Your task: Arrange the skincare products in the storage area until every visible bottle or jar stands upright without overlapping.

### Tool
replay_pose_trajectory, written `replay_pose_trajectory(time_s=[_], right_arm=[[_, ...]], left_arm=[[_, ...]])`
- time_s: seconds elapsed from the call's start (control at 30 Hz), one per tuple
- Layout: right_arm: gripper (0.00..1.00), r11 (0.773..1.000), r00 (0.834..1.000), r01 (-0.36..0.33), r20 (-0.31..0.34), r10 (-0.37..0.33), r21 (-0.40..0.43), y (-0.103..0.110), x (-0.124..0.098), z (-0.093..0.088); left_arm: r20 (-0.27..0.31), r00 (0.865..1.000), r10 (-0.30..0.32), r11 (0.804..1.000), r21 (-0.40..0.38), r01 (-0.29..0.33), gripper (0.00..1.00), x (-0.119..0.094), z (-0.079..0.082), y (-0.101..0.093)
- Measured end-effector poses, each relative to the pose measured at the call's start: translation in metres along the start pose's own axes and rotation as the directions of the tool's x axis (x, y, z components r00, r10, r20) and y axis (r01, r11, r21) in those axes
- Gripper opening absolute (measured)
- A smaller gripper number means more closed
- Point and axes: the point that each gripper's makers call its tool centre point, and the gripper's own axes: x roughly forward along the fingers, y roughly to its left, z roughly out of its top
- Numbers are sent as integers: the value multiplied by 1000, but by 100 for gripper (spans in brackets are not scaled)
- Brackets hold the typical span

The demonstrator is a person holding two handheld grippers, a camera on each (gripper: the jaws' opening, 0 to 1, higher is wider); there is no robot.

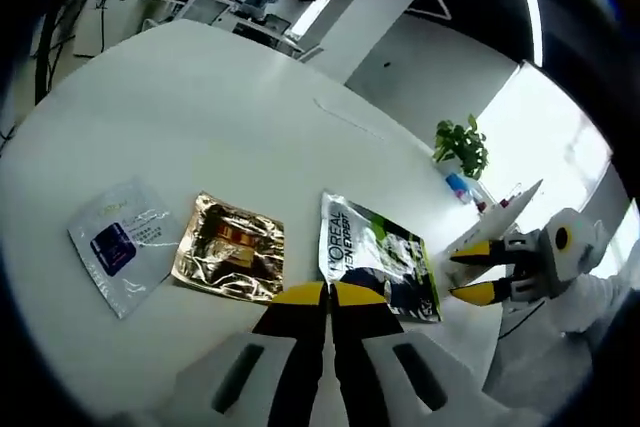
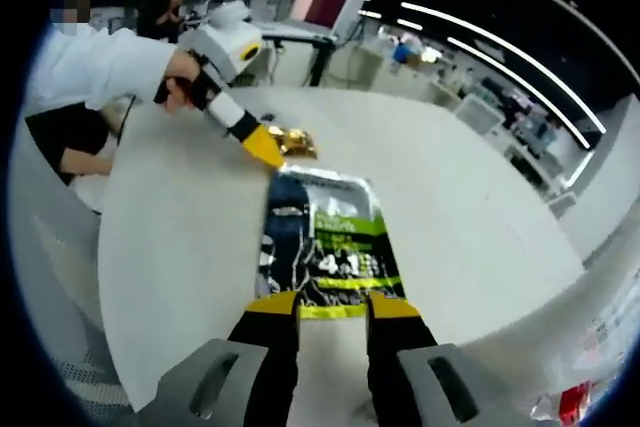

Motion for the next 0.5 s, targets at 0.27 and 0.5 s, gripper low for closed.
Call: replay_pose_trajectory(time_s=[0.27, 0.5], right_arm=[[35, 997, 1000, -17, -22, 19, 73, 4, 15, 1], [37, 981, 997, -61, -32, 68, 184, 14, 24, -4]], left_arm=[[-54, 998, -17, 997, 75, 21, 0, -20, -11, 6], [-71, 997, -31, 993, 109, 39, 0, -29, -14, 15]])
